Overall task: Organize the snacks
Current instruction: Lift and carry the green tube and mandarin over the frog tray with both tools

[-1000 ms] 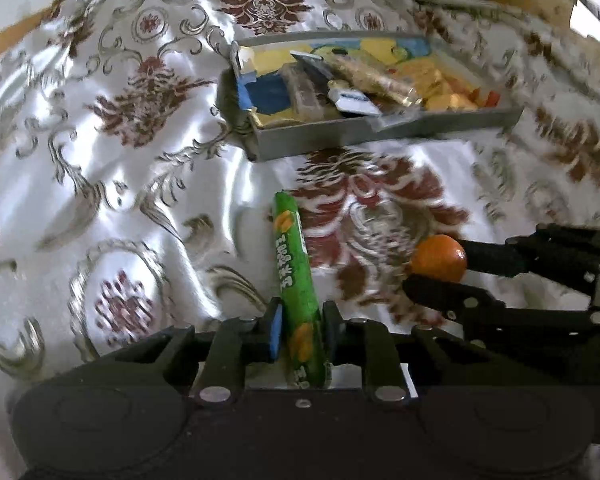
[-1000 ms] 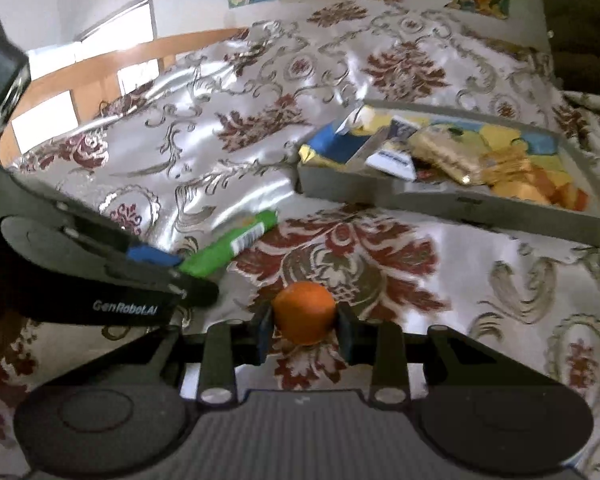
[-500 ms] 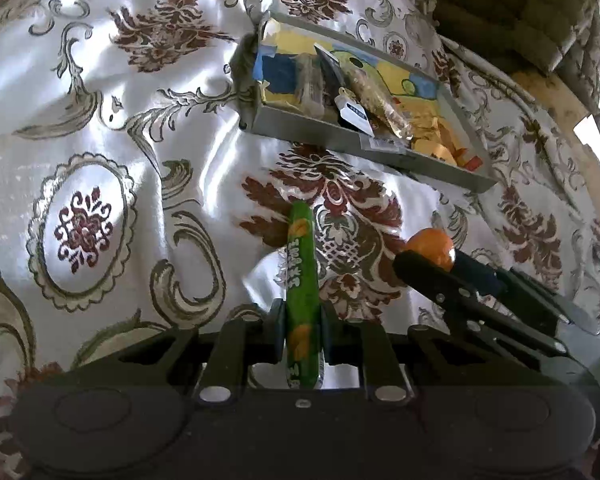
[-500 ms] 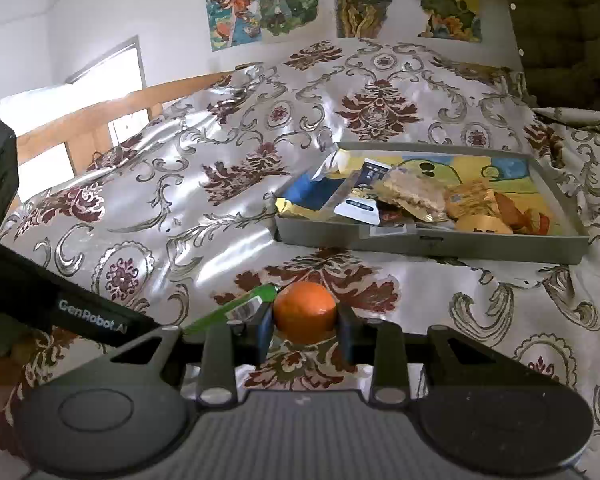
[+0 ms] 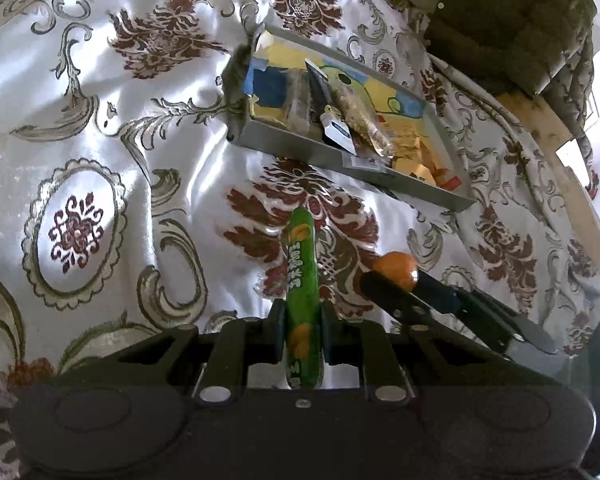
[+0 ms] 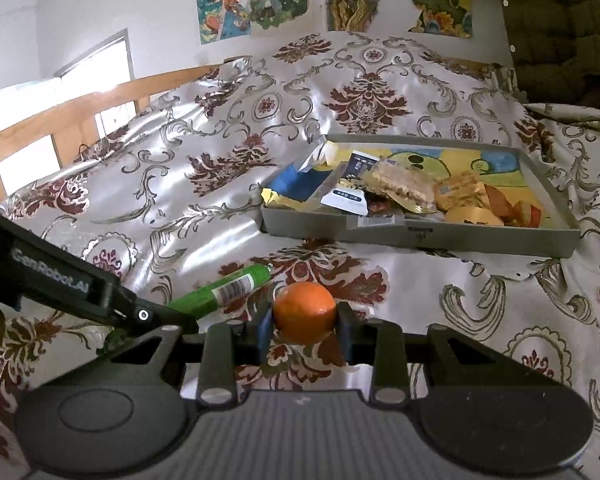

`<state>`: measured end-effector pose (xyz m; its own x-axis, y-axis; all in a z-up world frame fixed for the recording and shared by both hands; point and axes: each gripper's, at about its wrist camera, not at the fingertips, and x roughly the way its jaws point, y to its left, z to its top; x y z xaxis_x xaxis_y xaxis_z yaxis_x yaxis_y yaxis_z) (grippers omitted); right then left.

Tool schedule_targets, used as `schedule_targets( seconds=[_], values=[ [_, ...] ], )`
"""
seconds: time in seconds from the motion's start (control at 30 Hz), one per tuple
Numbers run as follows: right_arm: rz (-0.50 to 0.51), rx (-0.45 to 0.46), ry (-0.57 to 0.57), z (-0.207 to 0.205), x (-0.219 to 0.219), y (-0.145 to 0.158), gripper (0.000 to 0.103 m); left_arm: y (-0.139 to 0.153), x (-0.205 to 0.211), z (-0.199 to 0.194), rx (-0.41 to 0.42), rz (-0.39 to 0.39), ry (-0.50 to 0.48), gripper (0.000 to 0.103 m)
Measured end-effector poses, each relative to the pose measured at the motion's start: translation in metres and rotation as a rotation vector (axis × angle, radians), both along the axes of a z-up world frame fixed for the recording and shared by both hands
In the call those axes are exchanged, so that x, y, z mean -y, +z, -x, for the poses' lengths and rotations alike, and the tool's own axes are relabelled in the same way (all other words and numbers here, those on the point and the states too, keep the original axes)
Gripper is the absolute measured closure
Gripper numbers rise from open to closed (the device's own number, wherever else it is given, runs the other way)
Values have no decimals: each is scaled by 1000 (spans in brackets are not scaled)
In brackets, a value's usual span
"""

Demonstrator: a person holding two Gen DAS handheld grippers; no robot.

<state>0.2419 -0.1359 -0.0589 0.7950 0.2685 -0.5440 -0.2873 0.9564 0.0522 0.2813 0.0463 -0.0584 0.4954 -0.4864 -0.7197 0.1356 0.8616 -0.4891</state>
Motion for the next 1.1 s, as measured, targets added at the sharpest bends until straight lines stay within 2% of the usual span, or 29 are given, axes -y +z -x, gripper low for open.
schedule_targets(
  seconds=[0.13,0.3,0.43,0.57,0.7,0.87,1.0,1.1],
  values=[
    [-1,4,-5,0,0,0,66,1,-8,4,-10,53,15,85],
    [-5,16,-18,-1,0,-1,66,9,-13,3,44,92,52,85],
    [-19,27,-28,-4,2,0,66,18,-9,1,140,83,63,85],
    [-32,50,-42,-11,4,2,66,23,1,-9,234,32,72,85],
    [-41,82,-62,-18,7,5,66,19,2,-25,272,4,95,85],
    [-39,111,-97,-36,15,9,66,23,19,-49,359,-93,97,85],
    [-74,115,-154,-55,26,10,66,25,33,-70,407,-91,80,84],
    [-85,140,-178,-66,32,14,66,19,38,-90,406,-63,94,85]
  ],
)
